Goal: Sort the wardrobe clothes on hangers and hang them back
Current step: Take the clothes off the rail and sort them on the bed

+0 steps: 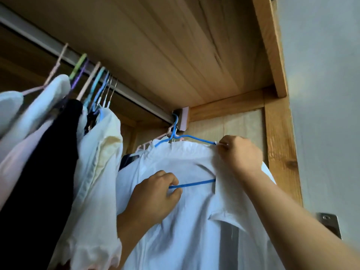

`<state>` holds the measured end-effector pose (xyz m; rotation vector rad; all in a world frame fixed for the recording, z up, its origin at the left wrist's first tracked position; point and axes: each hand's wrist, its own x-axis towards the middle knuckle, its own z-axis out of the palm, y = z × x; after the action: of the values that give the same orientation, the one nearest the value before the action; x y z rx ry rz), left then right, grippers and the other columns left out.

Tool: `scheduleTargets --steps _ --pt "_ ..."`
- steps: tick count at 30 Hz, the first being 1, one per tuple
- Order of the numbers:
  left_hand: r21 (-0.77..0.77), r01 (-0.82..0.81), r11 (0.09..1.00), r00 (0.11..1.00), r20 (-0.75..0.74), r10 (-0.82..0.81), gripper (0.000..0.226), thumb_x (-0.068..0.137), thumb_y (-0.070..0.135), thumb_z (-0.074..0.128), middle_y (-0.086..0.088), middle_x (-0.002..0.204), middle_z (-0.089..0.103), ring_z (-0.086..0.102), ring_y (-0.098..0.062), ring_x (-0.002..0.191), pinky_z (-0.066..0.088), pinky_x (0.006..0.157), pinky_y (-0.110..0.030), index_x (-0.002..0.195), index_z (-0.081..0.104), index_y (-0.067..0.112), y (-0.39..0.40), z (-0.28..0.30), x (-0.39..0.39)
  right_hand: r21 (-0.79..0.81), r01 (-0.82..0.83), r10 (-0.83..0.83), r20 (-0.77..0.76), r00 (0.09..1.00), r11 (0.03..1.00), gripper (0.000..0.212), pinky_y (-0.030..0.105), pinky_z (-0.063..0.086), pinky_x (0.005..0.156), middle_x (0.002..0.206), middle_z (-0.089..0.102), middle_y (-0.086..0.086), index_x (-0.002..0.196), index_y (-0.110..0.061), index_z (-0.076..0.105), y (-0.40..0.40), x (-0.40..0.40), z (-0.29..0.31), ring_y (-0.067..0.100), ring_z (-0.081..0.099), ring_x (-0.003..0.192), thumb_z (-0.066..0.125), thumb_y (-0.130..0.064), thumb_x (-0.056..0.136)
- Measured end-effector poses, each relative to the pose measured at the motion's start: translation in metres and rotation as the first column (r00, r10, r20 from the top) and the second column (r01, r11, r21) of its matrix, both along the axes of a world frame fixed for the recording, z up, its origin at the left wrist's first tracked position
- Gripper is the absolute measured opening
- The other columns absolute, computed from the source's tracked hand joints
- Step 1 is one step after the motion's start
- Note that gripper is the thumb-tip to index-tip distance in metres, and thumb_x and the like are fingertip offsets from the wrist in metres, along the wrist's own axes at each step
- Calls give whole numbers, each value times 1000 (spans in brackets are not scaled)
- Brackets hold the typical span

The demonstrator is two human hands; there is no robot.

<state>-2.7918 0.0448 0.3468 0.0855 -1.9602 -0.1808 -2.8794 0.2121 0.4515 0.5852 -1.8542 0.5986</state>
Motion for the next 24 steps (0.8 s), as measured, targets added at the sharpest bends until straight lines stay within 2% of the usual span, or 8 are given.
scheduleTargets --steps 4,10,13,17,21,24 --pt "-15 -3 1000 1000 0 3 20 91 45 50 16 105 54 56 -5 94 38 74 -17 103 58 31 -12 -4 -1 -106 -28 31 34 999 994 24 29 37 69 103 67 8 103 -27 70 -5 -1 2 31 58 98 51 -25 88" --pt "8 28 1000 1000 -6 -28 23 91 46 51 19 107 55 57 -4 93 35 71 -11 105 59 31 -23 -8 0 -200 -14 7 -33 999 980 22 29 36 65 95 67 11 99 -23 70 -9 1 8 36 59 92 50 -27 90" --pt "13 32 999 999 -18 -32 21 90 45 52 19 105 55 57 -6 93 38 75 -13 104 60 31 -22 -10 2 -230 -24 15 -40 999 973 21 29 34 63 91 67 9 95 -22 70 -5 5 -5 35 58 89 51 -29 89" --pt "2 70 998 997 -20 -70 20 90 44 53 19 102 53 58 -7 95 42 77 -17 102 60 30 -13 -14 3 -273 -76 76 -8 997 959 20 33 40 71 98 68 9 98 -27 71 13 18 -34 36 58 97 55 -31 88" --pt "-33 127 991 987 -98 -130 25 83 48 50 15 100 56 56 -6 92 47 75 -26 90 63 27 -1 -22 -3 -287 -115 137 56 989 951 17 31 37 68 97 69 6 96 -31 71 35 30 -73 33 58 97 61 -36 85" --pt "-95 166 981 940 -285 -187 33 78 47 47 7 99 58 57 -14 91 46 74 -28 90 65 22 11 -29 -4 -318 -135 170 85 982 938 13 33 44 68 90 71 3 91 -32 72 52 38 -107 31 60 93 64 -38 82"
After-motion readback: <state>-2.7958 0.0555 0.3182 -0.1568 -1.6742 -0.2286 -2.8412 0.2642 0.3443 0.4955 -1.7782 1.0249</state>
